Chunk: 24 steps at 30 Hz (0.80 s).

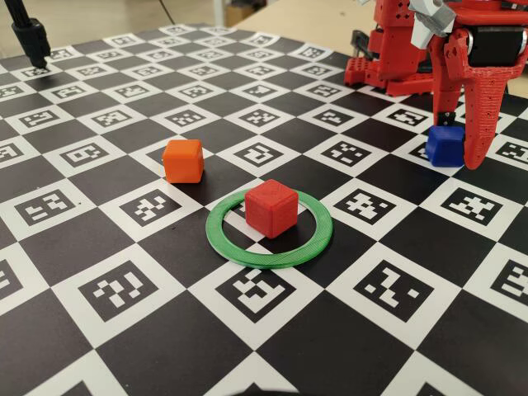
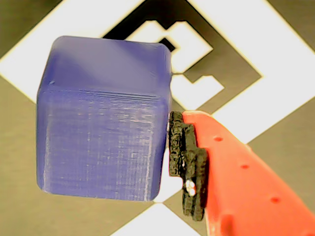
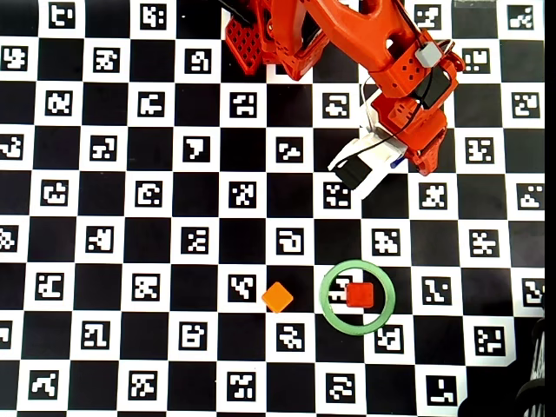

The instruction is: Grab the red cube then put it in the green circle then put the blue cube on top and finally the orange cube on top

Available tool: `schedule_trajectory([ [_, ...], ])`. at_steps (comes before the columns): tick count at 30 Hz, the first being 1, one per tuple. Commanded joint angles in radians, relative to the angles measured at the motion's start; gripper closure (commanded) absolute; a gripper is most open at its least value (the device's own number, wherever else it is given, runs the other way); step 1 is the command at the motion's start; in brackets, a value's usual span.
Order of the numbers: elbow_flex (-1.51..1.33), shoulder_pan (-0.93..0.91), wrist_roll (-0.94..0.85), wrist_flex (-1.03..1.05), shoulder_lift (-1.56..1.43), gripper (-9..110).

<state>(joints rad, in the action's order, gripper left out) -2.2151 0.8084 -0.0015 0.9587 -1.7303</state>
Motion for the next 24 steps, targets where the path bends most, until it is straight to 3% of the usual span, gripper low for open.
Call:
schedule_trajectory([
  [1,0.009,0.017,0.008,-0.018,-0.028,76],
  [10,0.012,0.02,0.008,-0.026,-0.032,83],
  [14,0.018,0.02,0.011,-0.023,-0.037,92],
  [24,0.032,0.015,-0.003,-0.011,-0.041,93],
])
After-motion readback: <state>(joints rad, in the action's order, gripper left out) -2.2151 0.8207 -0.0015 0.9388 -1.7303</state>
